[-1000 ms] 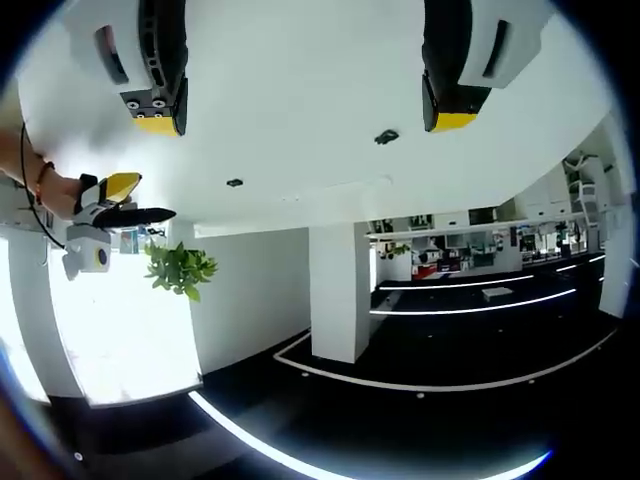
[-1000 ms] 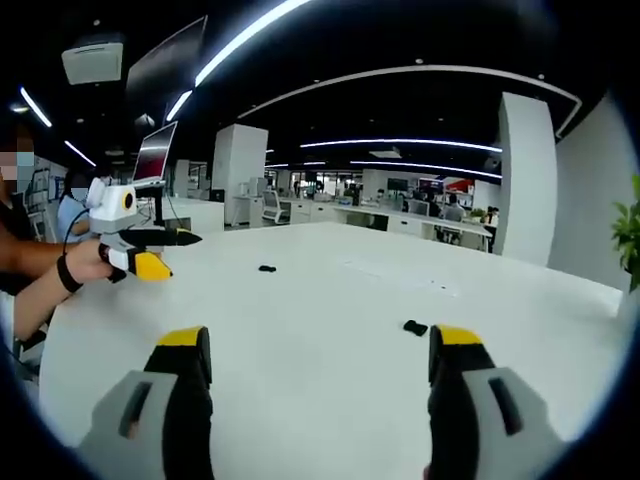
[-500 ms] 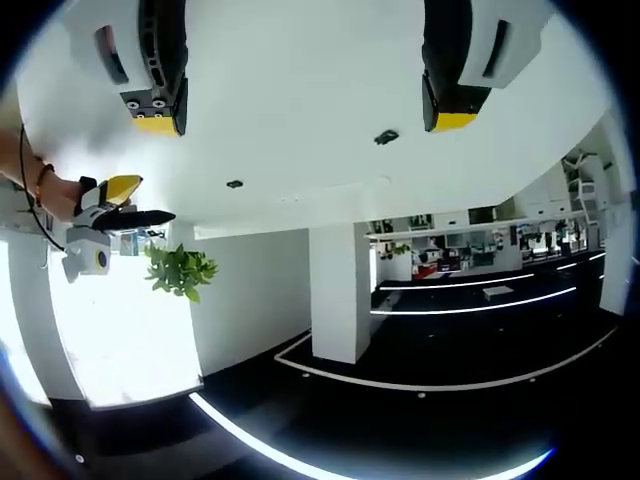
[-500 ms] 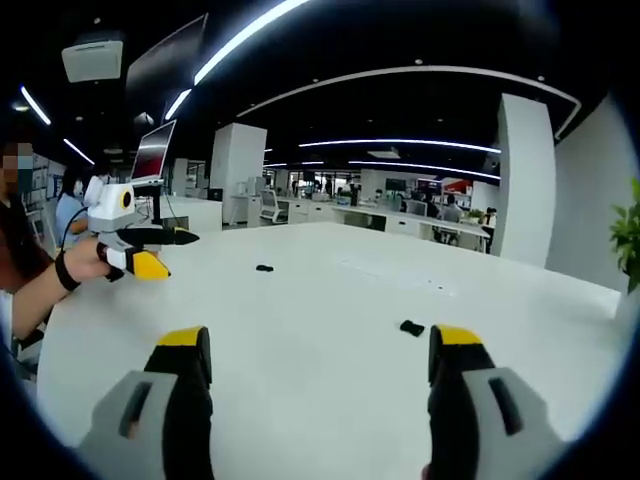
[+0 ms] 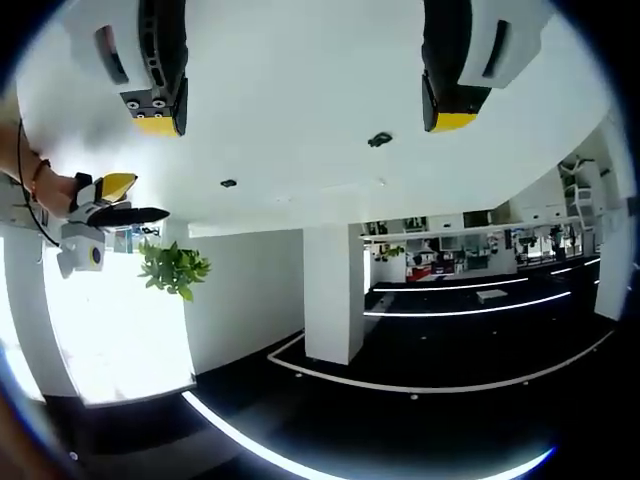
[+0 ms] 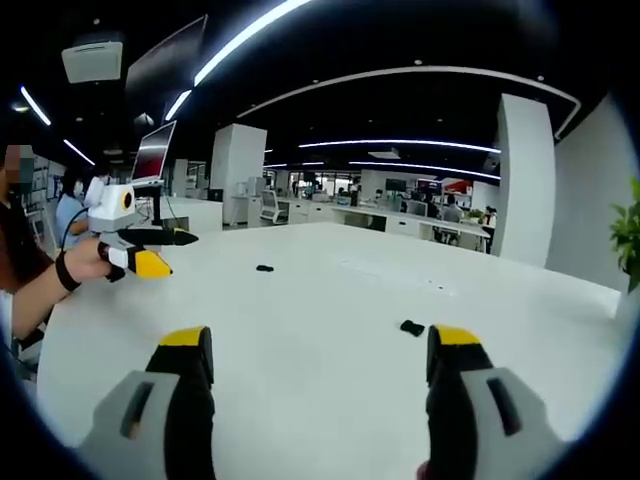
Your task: Snap the two parts of the plastic buckle together until the buckle closes and remains connected.
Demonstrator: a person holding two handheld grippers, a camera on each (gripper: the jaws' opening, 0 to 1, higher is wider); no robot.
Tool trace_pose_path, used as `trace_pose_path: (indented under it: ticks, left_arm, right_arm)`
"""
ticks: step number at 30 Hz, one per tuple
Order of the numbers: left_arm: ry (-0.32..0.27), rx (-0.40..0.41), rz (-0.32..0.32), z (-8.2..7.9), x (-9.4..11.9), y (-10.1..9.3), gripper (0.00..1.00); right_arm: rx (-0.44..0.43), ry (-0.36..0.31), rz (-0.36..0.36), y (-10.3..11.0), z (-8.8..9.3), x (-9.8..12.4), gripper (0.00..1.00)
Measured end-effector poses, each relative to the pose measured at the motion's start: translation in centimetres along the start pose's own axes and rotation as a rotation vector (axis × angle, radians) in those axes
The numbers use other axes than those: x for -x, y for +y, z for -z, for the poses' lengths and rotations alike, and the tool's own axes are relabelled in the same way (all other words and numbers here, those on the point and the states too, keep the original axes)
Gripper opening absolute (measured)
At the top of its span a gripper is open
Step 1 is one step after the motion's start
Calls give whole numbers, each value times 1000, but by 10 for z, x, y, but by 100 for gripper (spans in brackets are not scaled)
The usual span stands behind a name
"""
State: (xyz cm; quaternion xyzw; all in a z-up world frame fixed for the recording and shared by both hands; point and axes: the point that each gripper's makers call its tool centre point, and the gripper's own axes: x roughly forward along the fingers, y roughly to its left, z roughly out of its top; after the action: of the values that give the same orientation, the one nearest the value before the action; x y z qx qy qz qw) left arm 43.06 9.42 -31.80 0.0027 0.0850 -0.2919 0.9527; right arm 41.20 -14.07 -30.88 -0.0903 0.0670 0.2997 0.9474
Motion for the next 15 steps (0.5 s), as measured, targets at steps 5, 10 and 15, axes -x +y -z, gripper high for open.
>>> trace_pose_path:
  ticks: [5,10,15]
  left_arm:
    - [-16,6,0,-3,1,-1,99]
    - [1,-5,7,1,1,-6,99]
    - [4,-9,10,2,0,-7,99]
  right_arm:
    - [-10,-17,8,-2,-2,1,89]
    - [-17,-15,7,-3,-1,-1,89]
    - [-29,-19,10,-6,-1,-2,90]
